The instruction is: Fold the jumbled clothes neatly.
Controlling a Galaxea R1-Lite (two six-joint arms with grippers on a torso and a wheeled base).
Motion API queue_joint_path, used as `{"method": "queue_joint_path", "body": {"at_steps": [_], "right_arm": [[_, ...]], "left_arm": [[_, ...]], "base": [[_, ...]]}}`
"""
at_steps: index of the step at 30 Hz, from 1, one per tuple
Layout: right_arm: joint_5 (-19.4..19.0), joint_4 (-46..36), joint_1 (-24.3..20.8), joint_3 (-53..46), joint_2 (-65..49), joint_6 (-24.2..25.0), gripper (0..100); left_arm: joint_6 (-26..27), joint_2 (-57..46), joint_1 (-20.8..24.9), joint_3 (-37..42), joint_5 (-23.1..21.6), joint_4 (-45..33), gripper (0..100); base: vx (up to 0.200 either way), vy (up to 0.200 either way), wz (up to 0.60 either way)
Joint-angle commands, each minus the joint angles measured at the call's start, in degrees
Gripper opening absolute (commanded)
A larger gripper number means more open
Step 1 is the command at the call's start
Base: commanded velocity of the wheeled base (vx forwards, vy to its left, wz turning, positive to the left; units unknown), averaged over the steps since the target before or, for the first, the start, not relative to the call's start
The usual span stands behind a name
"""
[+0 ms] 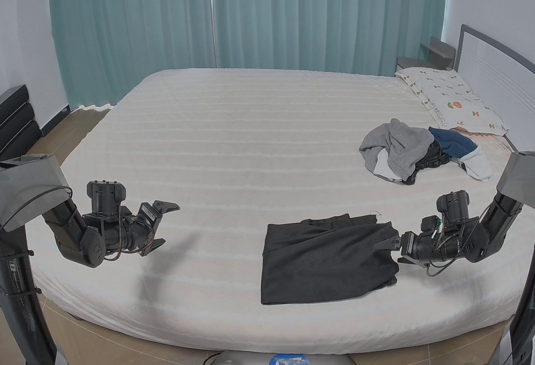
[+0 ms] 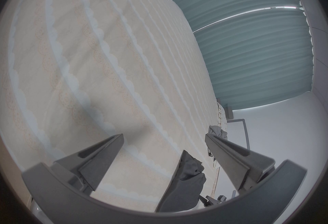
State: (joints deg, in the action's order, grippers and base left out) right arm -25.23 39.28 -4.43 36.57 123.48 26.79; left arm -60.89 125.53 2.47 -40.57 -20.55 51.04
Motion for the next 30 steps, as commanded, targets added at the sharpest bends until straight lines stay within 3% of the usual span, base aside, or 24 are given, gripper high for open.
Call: {"method": "queue_joint_path", "body": {"at_steps": [1, 5, 6, 15, 30], "right_arm": [[0.01, 0.01, -0.50, -0.54, -0.52, 0.10, 100], [0.36, 0.01, -0.94, -1.24, -0.61, -0.08, 100], [0.54, -0.08, -0.94, -1.77, -0.96, -0.16, 0], [0.71, -2.19, -0.06, -3.88, -2.89, -1.31, 0], [0.71, -5.97, 3.02, -7.66, -5.71, -10.71, 0]], "left_arm": [[-0.02, 0.07, -0.01, -0.04, -0.01, 0.02, 100], [-0.02, 0.16, -0.01, -0.04, -0.01, 0.02, 100], [-0.02, 0.07, -0.01, -0.04, -0.01, 0.02, 100], [-0.02, 0.16, -0.01, -0.12, -0.01, 0.02, 100], [-0.02, 0.16, -0.01, -0.12, -0.01, 0.02, 100]], "base": [[0.000, 0.000, 0.00], [0.000, 0.000, 0.00], [0.000, 0.000, 0.00], [0.000, 0.000, 0.00], [0.000, 0.000, 0.00]]}}
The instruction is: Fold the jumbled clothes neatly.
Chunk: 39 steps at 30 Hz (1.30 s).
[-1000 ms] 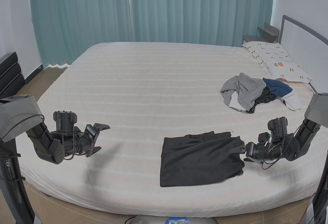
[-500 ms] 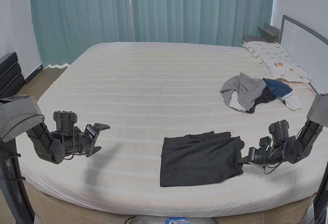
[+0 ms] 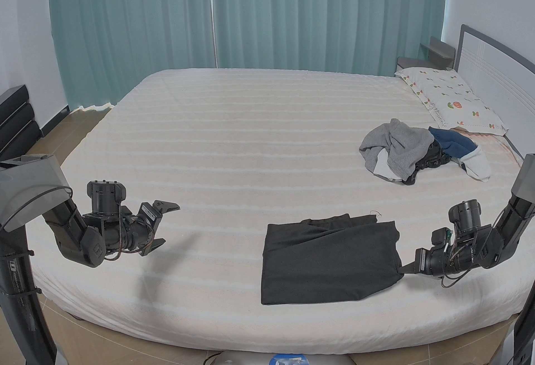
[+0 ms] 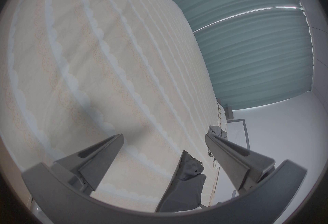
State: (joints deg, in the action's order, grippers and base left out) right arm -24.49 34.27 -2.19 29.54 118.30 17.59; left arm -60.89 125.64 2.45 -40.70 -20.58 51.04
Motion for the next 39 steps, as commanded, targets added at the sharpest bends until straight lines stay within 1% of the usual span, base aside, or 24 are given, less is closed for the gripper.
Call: {"method": "queue_joint_path", "body": {"at_steps": [1, 11, 12, 17, 20, 21, 22, 23, 24, 26, 27, 29, 32, 39], "right_arm": [[0.15, -1.57, 1.23, -0.53, -0.52, -2.21, 0], [1.38, -1.92, 1.75, 0.35, 1.23, -3.79, 0], [1.55, -1.66, 1.75, 0.43, 1.32, -3.88, 100], [1.11, -1.31, 2.72, 3.77, 0.00, -2.65, 100], [1.64, -1.31, 2.02, 7.02, 0.53, 0.78, 100], [1.64, -1.31, 1.93, 7.20, 0.53, 1.04, 100], [1.64, -1.22, 1.40, 9.93, 2.20, 5.17, 100], [1.64, -1.22, 1.40, 9.93, 2.20, 5.17, 100], [1.90, -1.13, 0.61, 12.30, 4.13, 8.51, 100], [3.05, -0.61, 0.00, 14.58, 6.42, 11.68, 100], [3.40, -0.52, -0.09, 14.93, 6.77, 12.12, 100], [6.12, 1.59, -0.97, 17.57, 9.93, 15.19, 100], [8.58, 5.28, -1.76, 18.98, 12.84, 17.65, 100], [10.08, 10.47, -2.82, 20.65, 15.65, 20.82, 100]], "left_arm": [[-0.02, 0.05, 0.01, 0.01, 0.01, 0.02, 100], [-0.02, 0.05, 0.01, 0.01, 0.01, 0.02, 100], [-0.02, 0.05, 0.01, 0.01, 0.01, 0.02, 100], [-0.02, 0.05, 0.01, 0.01, 0.01, 0.02, 100], [-0.02, 0.05, 0.01, 0.01, 0.01, 0.02, 100], [-0.02, 0.05, 0.01, -0.08, 0.01, 0.02, 100], [-0.02, 0.05, 0.01, 0.01, 0.01, 0.02, 100], [-0.02, 0.05, 0.01, 0.01, 0.01, 0.02, 100], [-0.02, 0.05, 0.01, 0.01, 0.01, 0.02, 100], [-0.02, 0.05, 0.01, 0.01, 0.01, 0.02, 100], [-0.02, 0.05, 0.01, 0.01, 0.01, 0.02, 100], [-0.02, 0.05, 0.01, -0.08, 0.01, 0.02, 100], [-0.02, 0.05, 0.01, -0.08, 0.01, 0.02, 100], [-0.02, 0.05, 0.01, 0.01, 0.01, 0.02, 100]], "base": [[0.000, 0.000, 0.00], [0.000, 0.000, 0.00], [0.000, 0.000, 0.00], [0.000, 0.000, 0.00], [0.000, 0.000, 0.00], [0.000, 0.000, 0.00], [0.000, 0.000, 0.00], [0.000, 0.000, 0.00], [0.000, 0.000, 0.00], [0.000, 0.000, 0.00], [0.000, 0.000, 0.00], [0.000, 0.000, 0.00], [0.000, 0.000, 0.00], [0.000, 0.000, 0.00]]}}
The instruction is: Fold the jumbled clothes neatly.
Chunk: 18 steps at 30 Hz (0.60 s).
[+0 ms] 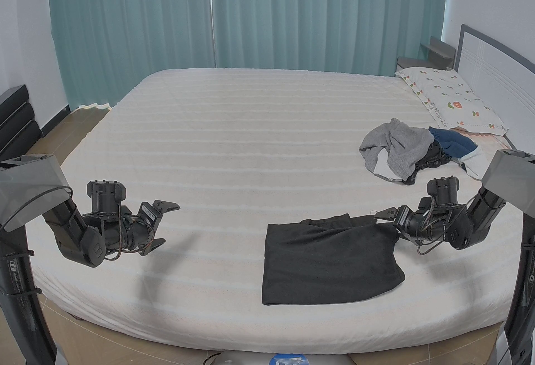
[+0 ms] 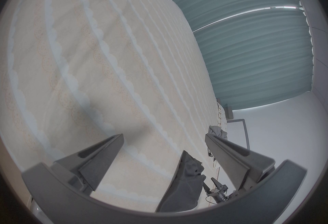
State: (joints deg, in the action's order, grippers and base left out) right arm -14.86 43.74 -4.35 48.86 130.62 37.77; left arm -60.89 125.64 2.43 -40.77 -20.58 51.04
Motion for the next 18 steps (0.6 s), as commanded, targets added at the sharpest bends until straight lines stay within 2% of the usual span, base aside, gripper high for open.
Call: {"method": "queue_joint_path", "body": {"at_steps": [1, 2, 3, 7, 12, 18], "right_arm": [[0.80, 1.26, -0.66, 1.33, 3.59, 1.08, 100], [0.89, 1.26, -0.66, 1.33, 3.59, 1.08, 100], [1.33, 1.26, -0.66, 1.50, 3.76, 1.43, 0], [2.82, 2.58, 0.13, 2.56, 3.59, 2.22, 0], [4.84, 4.34, 0.75, 3.17, 3.50, 5.65, 0], [6.69, 6.62, 1.28, 2.91, 3.67, 6.00, 0]], "left_arm": [[-0.02, 0.05, 0.04, 0.07, 0.01, 0.02, 100], [-0.02, 0.05, 0.04, 0.07, 0.01, 0.02, 100], [-0.02, 0.05, 0.04, 0.07, 0.01, 0.02, 100], [-0.02, 0.05, 0.04, 0.07, 0.01, 0.02, 100], [-0.02, 0.05, 0.04, 0.07, 0.01, 0.02, 100], [-0.02, 0.05, 0.04, 0.07, 0.01, 0.02, 100]], "base": [[0.000, 0.000, 0.00], [0.000, 0.000, 0.00], [0.000, 0.000, 0.00], [0.000, 0.000, 0.00], [0.000, 0.000, 0.00], [0.000, 0.000, 0.00]]}}
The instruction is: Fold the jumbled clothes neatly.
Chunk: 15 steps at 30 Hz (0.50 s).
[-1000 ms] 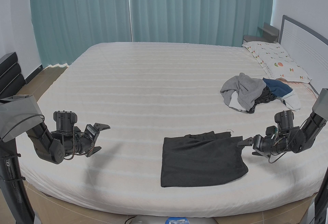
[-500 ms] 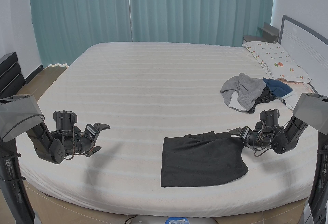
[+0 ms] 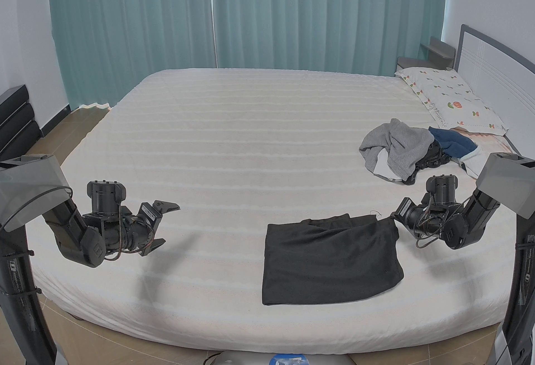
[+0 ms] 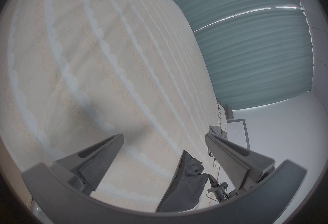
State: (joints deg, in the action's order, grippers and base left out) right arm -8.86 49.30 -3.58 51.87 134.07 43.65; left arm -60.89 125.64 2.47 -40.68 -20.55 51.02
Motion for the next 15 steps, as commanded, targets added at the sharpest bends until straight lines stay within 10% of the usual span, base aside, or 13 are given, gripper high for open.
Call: {"method": "queue_joint_path", "body": {"at_steps": [1, 8, 9, 15], "right_arm": [[0.86, 1.59, 0.68, -0.28, 0.14, 0.47, 0], [0.07, 4.14, 1.12, -2.56, -0.21, 4.33, 0], [0.07, 4.75, 1.12, -2.56, 0.05, 4.60, 100], [-0.19, 5.19, 1.83, -3.44, -0.39, 5.74, 100]], "left_arm": [[-0.02, 0.05, -0.01, -0.01, -0.01, 0.05, 100], [-0.10, 0.05, -0.01, -0.28, 0.07, 0.05, 100], [-0.28, 0.05, -0.01, -0.28, 0.07, 0.05, 100], [-0.54, -0.13, -0.01, -0.36, 0.07, -0.04, 100]], "base": [[0.000, 0.000, 0.00], [0.000, 0.000, 0.00], [0.000, 0.000, 0.00], [0.000, 0.000, 0.00]]}}
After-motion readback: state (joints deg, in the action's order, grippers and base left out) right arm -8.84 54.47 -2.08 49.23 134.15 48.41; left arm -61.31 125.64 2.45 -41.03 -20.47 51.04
